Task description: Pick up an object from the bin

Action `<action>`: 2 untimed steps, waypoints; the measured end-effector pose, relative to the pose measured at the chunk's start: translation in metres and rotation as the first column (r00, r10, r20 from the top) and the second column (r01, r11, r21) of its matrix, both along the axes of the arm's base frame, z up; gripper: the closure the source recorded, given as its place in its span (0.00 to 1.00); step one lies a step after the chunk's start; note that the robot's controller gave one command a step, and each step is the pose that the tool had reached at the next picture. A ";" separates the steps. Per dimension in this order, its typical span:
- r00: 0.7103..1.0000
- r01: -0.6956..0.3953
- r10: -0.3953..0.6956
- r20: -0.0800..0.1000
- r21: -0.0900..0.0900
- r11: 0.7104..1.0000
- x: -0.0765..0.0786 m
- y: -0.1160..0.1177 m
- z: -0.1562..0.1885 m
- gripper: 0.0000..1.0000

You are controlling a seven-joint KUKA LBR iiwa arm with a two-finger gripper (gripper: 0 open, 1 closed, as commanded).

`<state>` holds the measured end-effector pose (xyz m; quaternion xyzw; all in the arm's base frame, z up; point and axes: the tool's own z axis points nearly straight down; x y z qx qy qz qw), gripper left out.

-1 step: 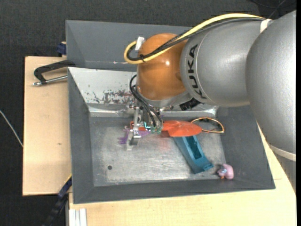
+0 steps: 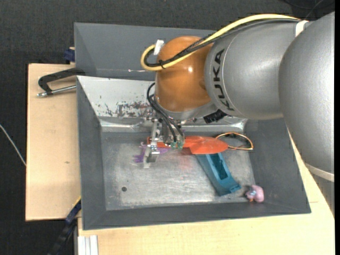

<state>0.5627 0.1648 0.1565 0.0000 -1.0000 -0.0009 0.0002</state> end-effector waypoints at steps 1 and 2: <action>0.996 0.092 -0.092 0.005 0.002 0.996 0.016 -0.048 -0.048 0.00; 0.999 0.040 -0.040 0.004 -0.001 0.999 0.018 -0.067 -0.059 0.00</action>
Offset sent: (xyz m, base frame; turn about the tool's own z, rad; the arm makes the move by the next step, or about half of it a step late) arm 0.0182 -0.0668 -0.0432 -0.0242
